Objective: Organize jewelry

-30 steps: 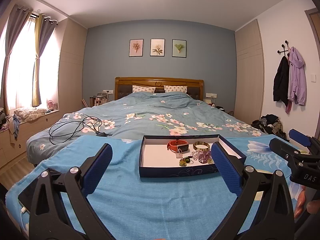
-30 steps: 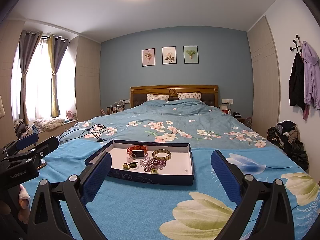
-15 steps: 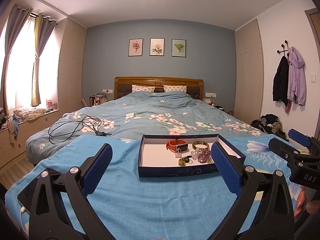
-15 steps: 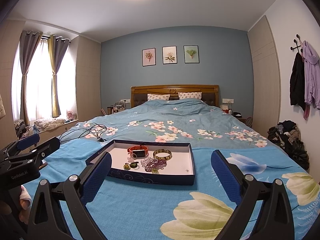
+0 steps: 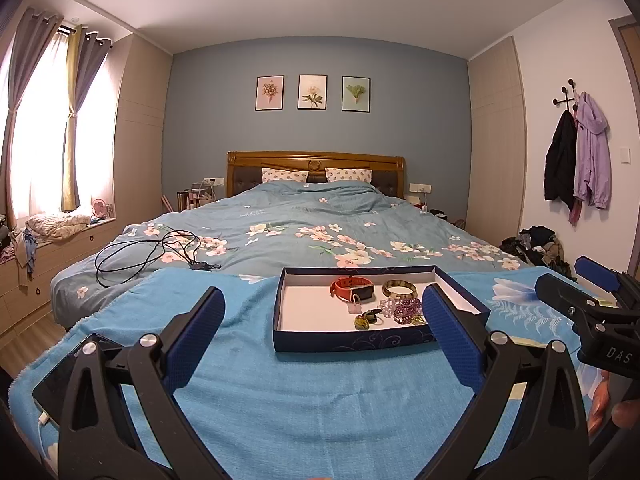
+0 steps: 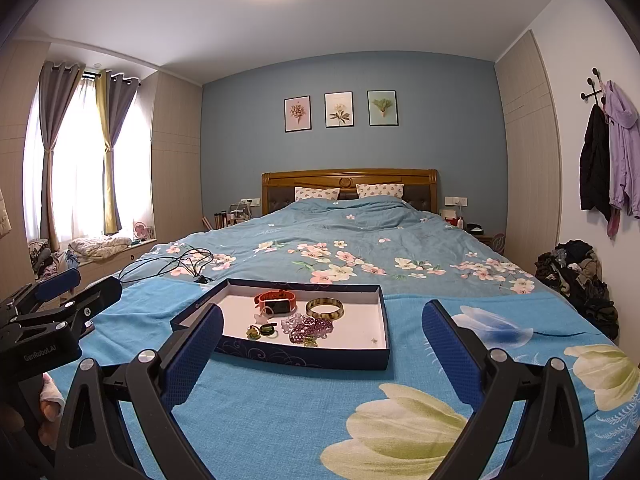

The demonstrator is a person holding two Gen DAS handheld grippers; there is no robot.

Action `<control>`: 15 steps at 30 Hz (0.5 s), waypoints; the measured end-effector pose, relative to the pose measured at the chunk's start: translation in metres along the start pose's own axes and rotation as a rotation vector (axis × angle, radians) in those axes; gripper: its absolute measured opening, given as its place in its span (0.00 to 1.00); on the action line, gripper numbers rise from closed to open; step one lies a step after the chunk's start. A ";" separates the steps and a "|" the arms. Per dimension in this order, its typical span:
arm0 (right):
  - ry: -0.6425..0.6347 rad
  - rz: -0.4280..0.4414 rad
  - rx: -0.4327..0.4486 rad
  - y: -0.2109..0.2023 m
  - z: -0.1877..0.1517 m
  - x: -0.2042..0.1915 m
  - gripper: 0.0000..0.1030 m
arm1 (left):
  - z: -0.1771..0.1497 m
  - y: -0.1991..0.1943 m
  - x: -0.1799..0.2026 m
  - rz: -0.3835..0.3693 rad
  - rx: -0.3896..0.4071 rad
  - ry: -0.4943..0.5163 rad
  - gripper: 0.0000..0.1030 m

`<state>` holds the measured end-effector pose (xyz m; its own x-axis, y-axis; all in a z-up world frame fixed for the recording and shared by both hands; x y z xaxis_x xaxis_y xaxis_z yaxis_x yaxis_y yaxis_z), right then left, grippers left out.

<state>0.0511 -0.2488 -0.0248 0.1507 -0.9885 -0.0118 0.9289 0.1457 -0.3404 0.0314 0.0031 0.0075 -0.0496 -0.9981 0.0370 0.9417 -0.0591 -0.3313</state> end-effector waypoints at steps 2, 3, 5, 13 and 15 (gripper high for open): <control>0.001 -0.002 0.003 0.000 0.000 0.000 0.93 | -0.001 0.001 0.001 -0.001 -0.001 0.001 0.94; 0.002 0.000 0.002 0.000 0.000 0.000 0.93 | -0.001 0.000 0.001 -0.002 -0.001 0.001 0.94; 0.001 -0.002 0.002 -0.001 0.000 0.000 0.93 | -0.002 0.000 0.002 -0.002 -0.002 0.002 0.94; 0.001 0.001 -0.003 0.001 -0.001 -0.002 0.93 | -0.005 0.001 0.004 -0.005 -0.005 0.003 0.94; 0.000 -0.001 -0.003 0.000 -0.001 -0.002 0.93 | -0.004 0.001 0.003 -0.006 -0.005 0.001 0.94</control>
Point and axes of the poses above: each gripper's, at about its wrist camera, not at the fingertips, and y roughly the way its jaws point, x to its right, z to its top, the point moved 5 cm from there along y, roughly the way its jaws point, and after that the axes turned 8 degrees about -x, right-handed, at the moved point
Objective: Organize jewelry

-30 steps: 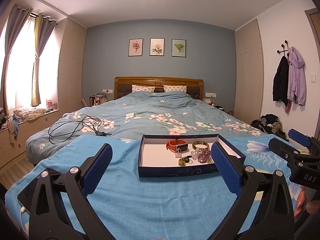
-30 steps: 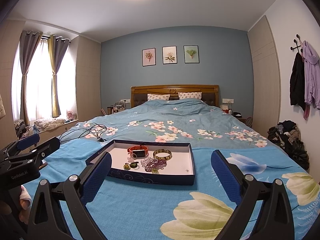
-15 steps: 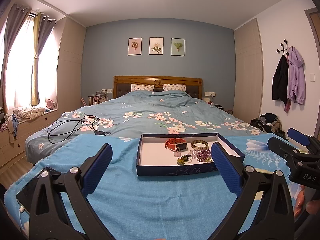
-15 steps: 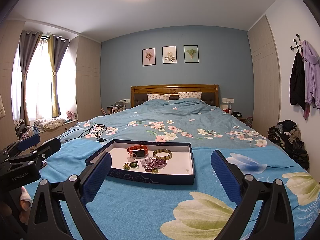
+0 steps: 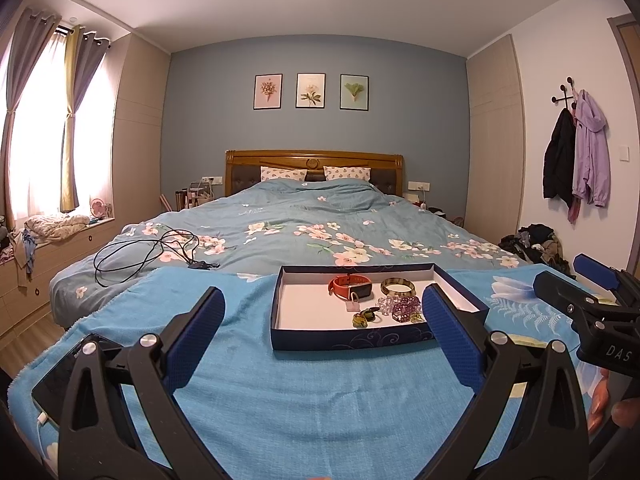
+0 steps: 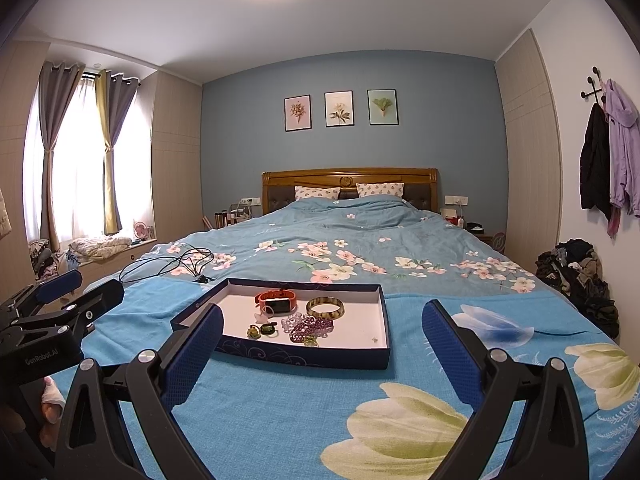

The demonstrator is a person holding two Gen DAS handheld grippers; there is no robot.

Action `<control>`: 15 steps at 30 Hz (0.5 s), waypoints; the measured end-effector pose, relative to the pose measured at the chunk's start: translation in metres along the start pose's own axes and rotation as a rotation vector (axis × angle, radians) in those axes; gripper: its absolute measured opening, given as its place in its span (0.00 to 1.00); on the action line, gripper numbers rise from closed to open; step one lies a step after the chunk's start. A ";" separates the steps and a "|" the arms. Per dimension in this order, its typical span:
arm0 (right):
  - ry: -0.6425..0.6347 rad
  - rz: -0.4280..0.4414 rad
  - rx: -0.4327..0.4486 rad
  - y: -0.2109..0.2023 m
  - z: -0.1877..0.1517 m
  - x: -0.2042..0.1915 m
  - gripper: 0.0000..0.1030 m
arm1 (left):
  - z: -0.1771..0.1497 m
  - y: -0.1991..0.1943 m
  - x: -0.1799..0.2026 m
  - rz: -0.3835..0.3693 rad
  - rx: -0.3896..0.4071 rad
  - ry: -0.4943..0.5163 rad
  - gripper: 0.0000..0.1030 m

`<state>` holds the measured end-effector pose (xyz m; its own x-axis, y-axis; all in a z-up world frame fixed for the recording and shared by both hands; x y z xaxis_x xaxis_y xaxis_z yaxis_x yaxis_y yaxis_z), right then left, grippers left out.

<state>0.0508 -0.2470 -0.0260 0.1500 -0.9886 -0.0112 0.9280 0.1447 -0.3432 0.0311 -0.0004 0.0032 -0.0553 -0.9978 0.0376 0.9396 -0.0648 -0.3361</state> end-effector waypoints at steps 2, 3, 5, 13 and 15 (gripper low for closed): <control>0.001 0.002 0.000 0.000 0.000 0.000 0.93 | 0.000 0.000 0.000 0.001 0.000 0.000 0.94; 0.000 0.001 0.000 0.000 0.000 0.000 0.93 | 0.000 0.000 0.000 0.001 0.000 0.001 0.94; 0.000 0.002 -0.002 0.001 0.000 0.000 0.93 | -0.001 0.000 0.001 -0.001 -0.002 0.000 0.94; -0.001 0.003 -0.004 0.001 0.001 -0.001 0.93 | -0.001 0.001 0.001 -0.002 -0.002 -0.002 0.94; -0.002 0.004 -0.003 0.001 0.001 -0.002 0.93 | -0.002 0.001 0.001 0.000 -0.002 -0.002 0.94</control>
Point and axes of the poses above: each gripper's, at about its wrist camera, not at the fingertips, and y roughly the way its jaws point, x to its right, z to its top, the point moved 5 cm from there along y, roughly the way its jaws point, and after that the axes turned 8 degrees about -x, right-handed, at the moved point
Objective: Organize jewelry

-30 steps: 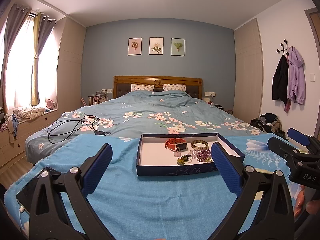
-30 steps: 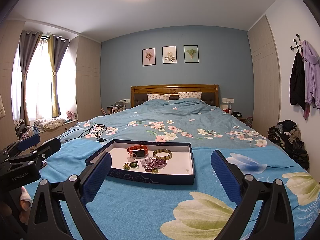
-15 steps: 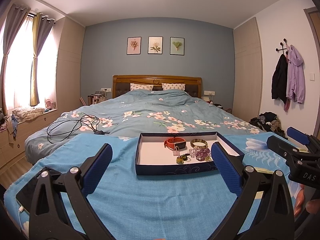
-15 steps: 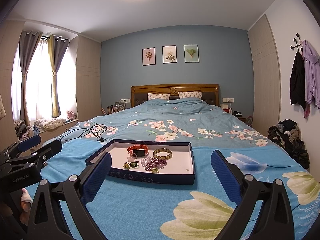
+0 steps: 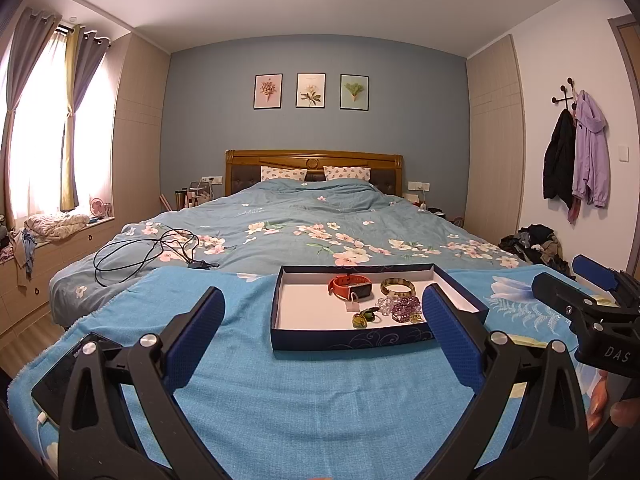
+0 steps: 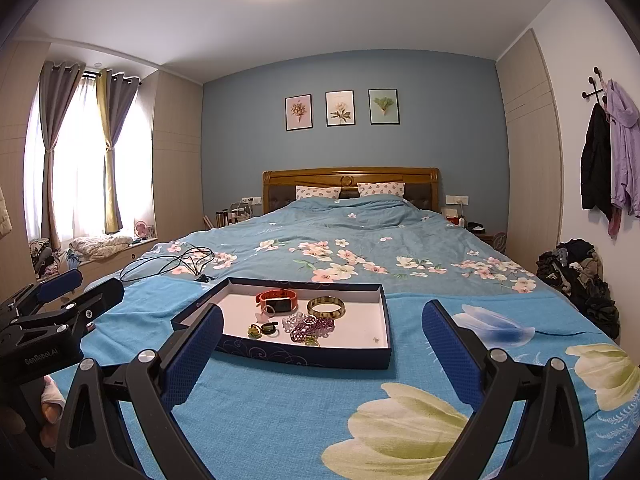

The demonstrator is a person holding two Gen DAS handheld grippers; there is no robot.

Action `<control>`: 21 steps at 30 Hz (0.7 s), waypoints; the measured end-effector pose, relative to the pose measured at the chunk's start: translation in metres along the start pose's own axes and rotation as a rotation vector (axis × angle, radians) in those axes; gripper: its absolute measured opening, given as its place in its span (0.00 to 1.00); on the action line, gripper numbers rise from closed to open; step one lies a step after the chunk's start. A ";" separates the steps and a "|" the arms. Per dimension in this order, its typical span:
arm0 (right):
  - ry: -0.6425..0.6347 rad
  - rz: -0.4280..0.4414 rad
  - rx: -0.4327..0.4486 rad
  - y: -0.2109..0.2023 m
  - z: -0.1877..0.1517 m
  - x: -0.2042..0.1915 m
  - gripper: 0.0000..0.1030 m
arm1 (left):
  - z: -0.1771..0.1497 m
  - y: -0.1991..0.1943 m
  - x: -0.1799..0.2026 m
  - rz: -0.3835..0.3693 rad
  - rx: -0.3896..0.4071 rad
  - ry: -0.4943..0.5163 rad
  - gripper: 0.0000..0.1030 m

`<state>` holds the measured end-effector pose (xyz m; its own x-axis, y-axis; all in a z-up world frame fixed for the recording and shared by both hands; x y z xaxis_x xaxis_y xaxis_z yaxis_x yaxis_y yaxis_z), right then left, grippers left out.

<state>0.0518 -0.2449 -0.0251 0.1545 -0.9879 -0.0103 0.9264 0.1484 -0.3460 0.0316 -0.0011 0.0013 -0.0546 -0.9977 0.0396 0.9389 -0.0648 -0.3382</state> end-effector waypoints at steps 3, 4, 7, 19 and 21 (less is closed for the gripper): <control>0.002 0.001 -0.002 0.000 0.000 0.000 0.93 | 0.000 0.000 -0.001 -0.002 -0.001 -0.002 0.94; 0.002 -0.001 -0.001 0.000 0.000 0.000 0.93 | 0.001 0.000 -0.001 -0.001 0.000 -0.001 0.94; 0.001 -0.002 -0.002 0.000 0.000 0.001 0.93 | 0.000 0.001 -0.001 -0.002 -0.001 -0.003 0.94; 0.002 0.000 -0.010 0.001 0.000 -0.001 0.93 | 0.002 0.006 -0.008 0.001 -0.012 -0.017 0.94; 0.004 0.002 -0.011 0.000 0.000 0.000 0.93 | 0.002 0.007 -0.009 0.005 -0.011 -0.018 0.94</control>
Point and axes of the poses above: each gripper's, at about its wrist camera, not at the fingertips, and y roughly the way its jaws point, x to its right, z to its top, the point moved 5 cm from there along y, roughly the way its jaws point, and after that the axes turned 8 degrees about -x, right-handed, at the moved point
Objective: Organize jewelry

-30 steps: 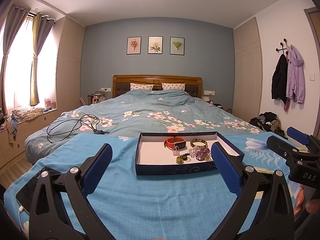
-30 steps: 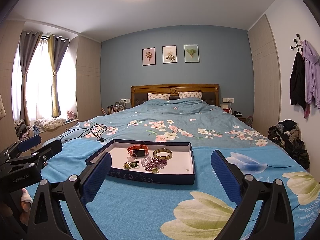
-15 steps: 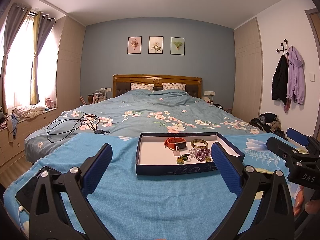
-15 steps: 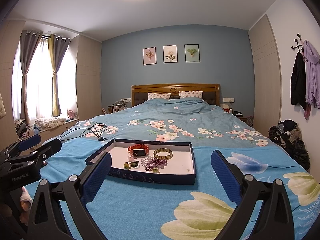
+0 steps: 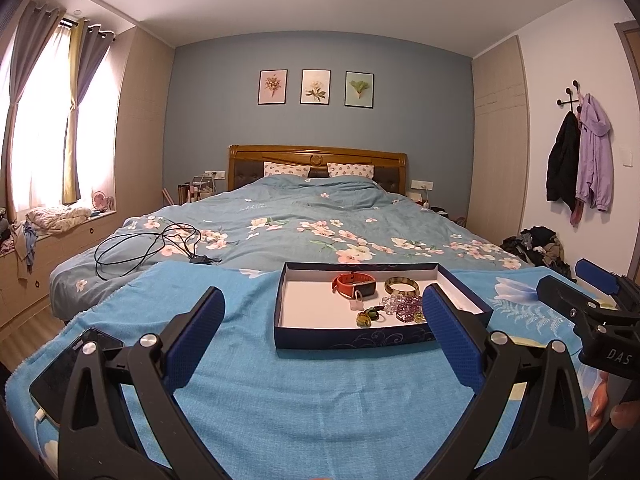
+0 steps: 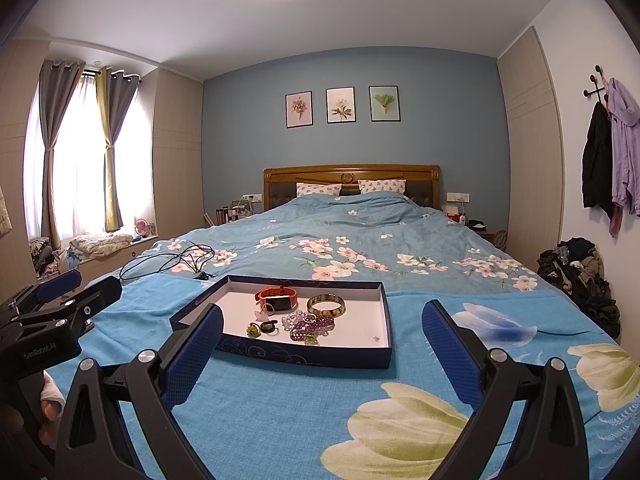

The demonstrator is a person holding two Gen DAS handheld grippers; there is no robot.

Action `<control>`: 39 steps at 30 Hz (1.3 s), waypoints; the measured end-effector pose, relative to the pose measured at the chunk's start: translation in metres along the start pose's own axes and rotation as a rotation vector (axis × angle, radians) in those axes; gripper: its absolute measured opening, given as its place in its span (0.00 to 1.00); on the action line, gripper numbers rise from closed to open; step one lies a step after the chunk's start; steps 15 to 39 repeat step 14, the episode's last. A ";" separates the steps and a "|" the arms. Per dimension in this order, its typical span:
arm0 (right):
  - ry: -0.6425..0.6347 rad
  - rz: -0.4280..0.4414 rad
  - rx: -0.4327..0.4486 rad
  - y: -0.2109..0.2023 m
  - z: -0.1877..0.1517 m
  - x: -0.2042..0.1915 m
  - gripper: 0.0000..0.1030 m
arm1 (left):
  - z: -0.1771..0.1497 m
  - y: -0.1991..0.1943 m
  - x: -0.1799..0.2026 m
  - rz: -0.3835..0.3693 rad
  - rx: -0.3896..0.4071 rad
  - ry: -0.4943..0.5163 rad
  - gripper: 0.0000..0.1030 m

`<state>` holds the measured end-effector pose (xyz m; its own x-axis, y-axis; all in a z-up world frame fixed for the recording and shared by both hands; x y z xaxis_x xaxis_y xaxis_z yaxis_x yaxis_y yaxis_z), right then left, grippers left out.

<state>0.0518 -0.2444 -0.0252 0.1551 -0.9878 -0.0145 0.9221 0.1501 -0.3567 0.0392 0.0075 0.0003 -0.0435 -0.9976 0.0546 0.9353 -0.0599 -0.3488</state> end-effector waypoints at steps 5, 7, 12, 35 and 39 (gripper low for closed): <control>-0.010 -0.006 -0.008 0.001 0.000 0.001 0.93 | 0.000 0.003 0.001 -0.003 -0.005 0.013 0.94; -0.015 -0.011 -0.034 0.004 -0.002 0.007 0.93 | -0.002 0.005 0.000 -0.011 -0.023 0.008 0.94; -0.010 -0.056 -0.218 0.034 -0.010 0.055 0.93 | -0.007 0.022 -0.011 -0.001 -0.104 -0.003 0.94; -0.004 -0.070 -0.285 0.045 -0.014 0.072 0.93 | -0.009 0.032 -0.018 0.019 -0.144 0.010 0.94; -0.004 -0.070 -0.285 0.045 -0.014 0.072 0.93 | -0.009 0.032 -0.018 0.019 -0.144 0.010 0.94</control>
Point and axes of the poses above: each gripper's, at about its wrist camera, not at the fingertips, and y roughly the way its jaws point, x to its right, z to its top, the point moved 5 cm from there along y, roughly the way its jaws point, and after that the axes turned 8 degrees about -x, right-handed, at the moved point
